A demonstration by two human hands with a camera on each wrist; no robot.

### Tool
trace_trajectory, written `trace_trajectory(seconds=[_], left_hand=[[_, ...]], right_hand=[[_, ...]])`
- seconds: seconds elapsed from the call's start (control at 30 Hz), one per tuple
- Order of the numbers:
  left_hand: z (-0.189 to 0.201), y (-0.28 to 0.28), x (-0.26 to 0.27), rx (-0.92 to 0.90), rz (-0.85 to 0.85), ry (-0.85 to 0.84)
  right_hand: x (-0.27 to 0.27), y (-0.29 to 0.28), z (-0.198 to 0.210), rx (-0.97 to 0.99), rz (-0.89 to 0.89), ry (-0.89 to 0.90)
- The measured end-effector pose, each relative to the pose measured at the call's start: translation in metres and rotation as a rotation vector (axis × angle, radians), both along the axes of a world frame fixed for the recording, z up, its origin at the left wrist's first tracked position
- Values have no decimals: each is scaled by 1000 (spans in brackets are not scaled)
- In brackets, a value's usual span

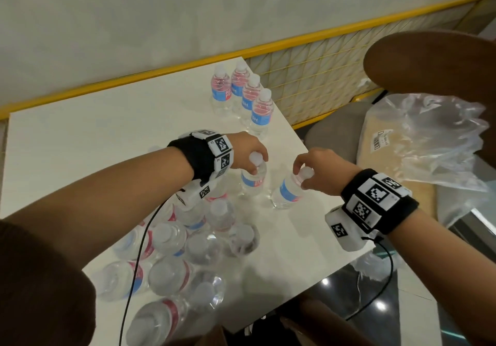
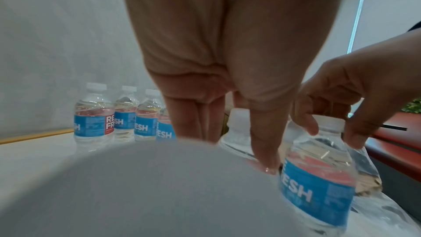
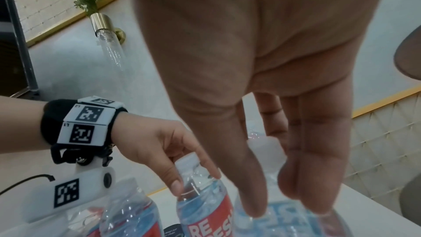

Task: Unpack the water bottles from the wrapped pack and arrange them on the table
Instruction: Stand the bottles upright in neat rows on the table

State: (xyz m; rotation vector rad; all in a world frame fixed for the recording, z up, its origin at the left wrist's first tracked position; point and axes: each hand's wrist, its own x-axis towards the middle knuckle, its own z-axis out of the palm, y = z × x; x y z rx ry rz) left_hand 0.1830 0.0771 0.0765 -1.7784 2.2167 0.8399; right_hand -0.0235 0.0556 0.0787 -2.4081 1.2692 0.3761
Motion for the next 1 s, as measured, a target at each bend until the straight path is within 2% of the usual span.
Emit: trace_trajectory(seconds=[0.3,0.57,0.9,1.0], left_hand=[[8,-8,9,10,54,-129],[12,-5,19,40,59,-208],[8,1,24,21,30,-177],[8,0,23,6,25,-180]], right_hand=[[0,-11,-5,20,-66,-90],[26,-40,2,6,-172,-170],[38,-58,3,-39,9,-23],[33,-60,-1,-28,-30,-31]])
